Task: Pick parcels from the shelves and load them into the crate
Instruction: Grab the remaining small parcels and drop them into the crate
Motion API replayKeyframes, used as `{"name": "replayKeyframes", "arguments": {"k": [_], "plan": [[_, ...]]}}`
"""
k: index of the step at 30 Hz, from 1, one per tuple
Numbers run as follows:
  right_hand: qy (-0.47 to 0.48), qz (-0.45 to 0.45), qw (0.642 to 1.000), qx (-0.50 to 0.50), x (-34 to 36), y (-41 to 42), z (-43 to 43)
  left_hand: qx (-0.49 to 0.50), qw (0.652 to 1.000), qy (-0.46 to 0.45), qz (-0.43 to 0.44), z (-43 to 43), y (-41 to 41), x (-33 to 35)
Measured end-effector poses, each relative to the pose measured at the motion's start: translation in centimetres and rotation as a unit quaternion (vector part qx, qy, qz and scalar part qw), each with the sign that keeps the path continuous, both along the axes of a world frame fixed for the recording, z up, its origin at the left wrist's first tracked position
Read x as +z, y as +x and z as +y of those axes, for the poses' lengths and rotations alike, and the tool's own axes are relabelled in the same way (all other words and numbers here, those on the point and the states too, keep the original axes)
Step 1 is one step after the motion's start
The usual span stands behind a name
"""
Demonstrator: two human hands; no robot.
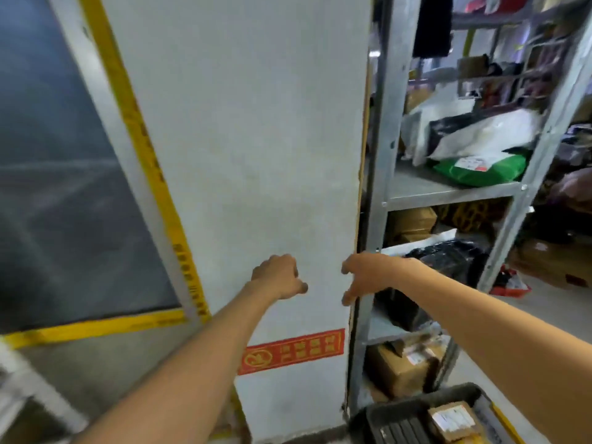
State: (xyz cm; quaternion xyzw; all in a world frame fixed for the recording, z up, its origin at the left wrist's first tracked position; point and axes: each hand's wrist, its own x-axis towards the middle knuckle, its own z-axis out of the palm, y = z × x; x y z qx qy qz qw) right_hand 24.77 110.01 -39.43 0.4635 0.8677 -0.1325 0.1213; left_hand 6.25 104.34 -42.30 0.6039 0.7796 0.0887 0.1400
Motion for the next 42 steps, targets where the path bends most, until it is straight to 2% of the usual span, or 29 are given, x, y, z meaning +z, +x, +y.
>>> {"name": "replayKeyframes", "arguments": {"k": [4, 7, 13, 16, 24, 29, 33, 35, 38, 42], "plan": [[0.011, 0.016, 0.993, 0.114, 2.4, -10.7, -5.5, 0.107, 0.994, 0.016, 0.034, -8.6, -8.5, 3.5], [0.022, 0.034, 0.975, 0.221, 5.0, -17.7, -10.7, 0.181, 0.981, 0.027, 0.069, -15.9, -13.7, 6.5], [0.081, 0.07, 0.909, 0.402, 10.0, -29.5, -22.8, 0.342, 0.933, 0.039, 0.107, -32.1, -19.7, 12.7], [0.058, 0.107, 0.863, 0.49, 12.4, -33.3, -29.1, 0.401, 0.905, 0.027, 0.139, -40.4, -20.6, 15.7], [0.04, 0.173, 0.715, 0.676, 19.7, -36.9, -45.9, 0.553, 0.803, -0.002, 0.224, -57.9, -16.5, 23.0], [0.096, 0.216, 0.629, 0.741, 24.5, -36.1, -55.0, 0.644, 0.715, -0.052, 0.267, -67.5, -11.8, 28.9], [0.059, 0.301, 0.531, 0.79, 28.5, -34.4, -62.1, 0.715, 0.632, 0.001, 0.297, -75.3, -7.4, 33.6], [0.024, 0.327, 0.505, 0.798, 29.7, -33.7, -65.6, 0.743, 0.593, 0.023, 0.31, -78.5, -5.5, 35.2], [-0.015, 0.367, 0.486, 0.793, 31.2, -33.0, -70.1, 0.767, 0.544, 0.041, 0.339, -82.6, -3.7, 36.8], [-0.033, 0.414, 0.466, 0.782, 33.4, -33.4, -74.8, 0.779, 0.498, 0.1, 0.367, -87.3, -3.2, 38.9]]}}
